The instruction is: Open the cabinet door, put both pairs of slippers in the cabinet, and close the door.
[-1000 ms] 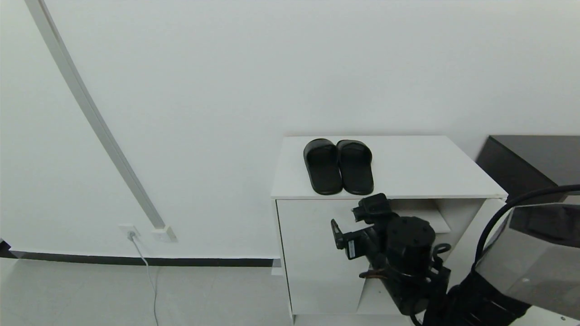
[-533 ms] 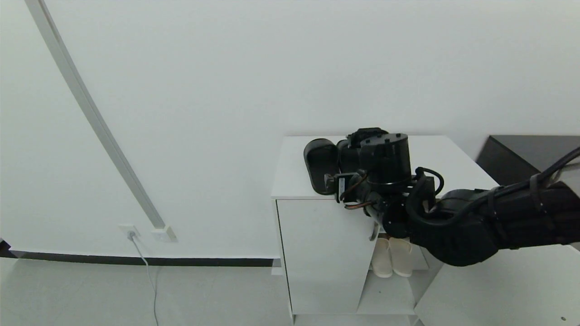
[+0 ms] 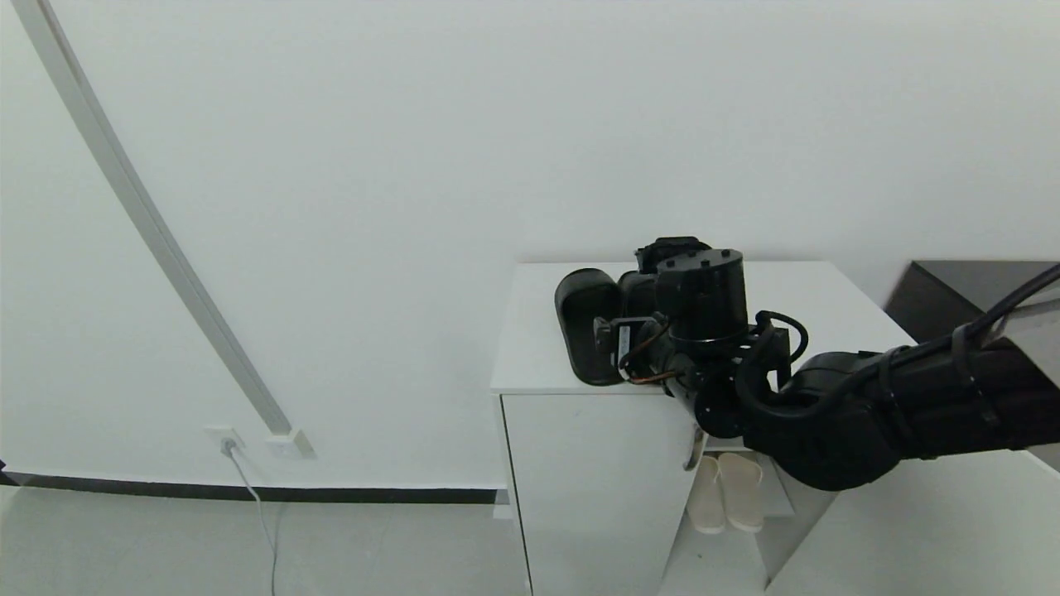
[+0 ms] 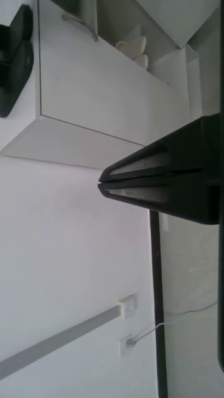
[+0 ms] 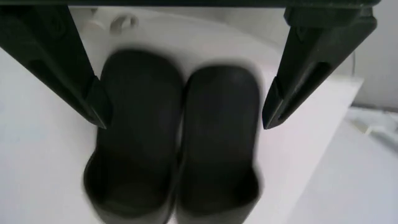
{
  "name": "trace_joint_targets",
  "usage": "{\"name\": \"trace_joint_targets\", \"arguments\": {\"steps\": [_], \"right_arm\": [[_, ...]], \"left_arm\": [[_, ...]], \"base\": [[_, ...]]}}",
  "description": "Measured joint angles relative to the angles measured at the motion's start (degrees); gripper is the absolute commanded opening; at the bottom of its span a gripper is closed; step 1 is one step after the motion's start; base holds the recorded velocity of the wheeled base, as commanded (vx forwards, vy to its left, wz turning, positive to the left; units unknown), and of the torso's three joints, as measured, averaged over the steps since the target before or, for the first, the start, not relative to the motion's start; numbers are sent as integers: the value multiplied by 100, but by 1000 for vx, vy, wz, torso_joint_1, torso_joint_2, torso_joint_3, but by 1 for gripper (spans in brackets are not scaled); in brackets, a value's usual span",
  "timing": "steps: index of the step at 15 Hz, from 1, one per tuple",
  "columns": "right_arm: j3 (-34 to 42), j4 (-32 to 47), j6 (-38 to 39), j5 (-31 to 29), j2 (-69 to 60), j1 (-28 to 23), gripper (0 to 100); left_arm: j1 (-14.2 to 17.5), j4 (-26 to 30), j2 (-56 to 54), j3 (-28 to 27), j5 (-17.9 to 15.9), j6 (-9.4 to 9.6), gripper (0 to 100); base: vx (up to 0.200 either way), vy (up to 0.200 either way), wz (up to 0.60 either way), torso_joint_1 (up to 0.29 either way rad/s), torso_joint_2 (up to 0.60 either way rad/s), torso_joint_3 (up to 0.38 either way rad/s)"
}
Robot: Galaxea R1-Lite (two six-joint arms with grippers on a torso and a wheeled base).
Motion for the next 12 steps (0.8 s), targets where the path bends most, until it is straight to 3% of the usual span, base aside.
{"name": "trace_joint_targets", "arguments": {"steps": [5, 12], "right_arm": [[193, -621, -83, 11, 433, -67, 100], [-1187, -601, -419, 110, 1414, -485, 100]], "left_arm": [[2, 0, 0, 5, 6, -18, 0], [-2, 0, 0, 5, 9, -21, 0]], "base": [[0, 0, 0, 0, 0, 0], [0, 0, 0, 0, 0, 0]]}}
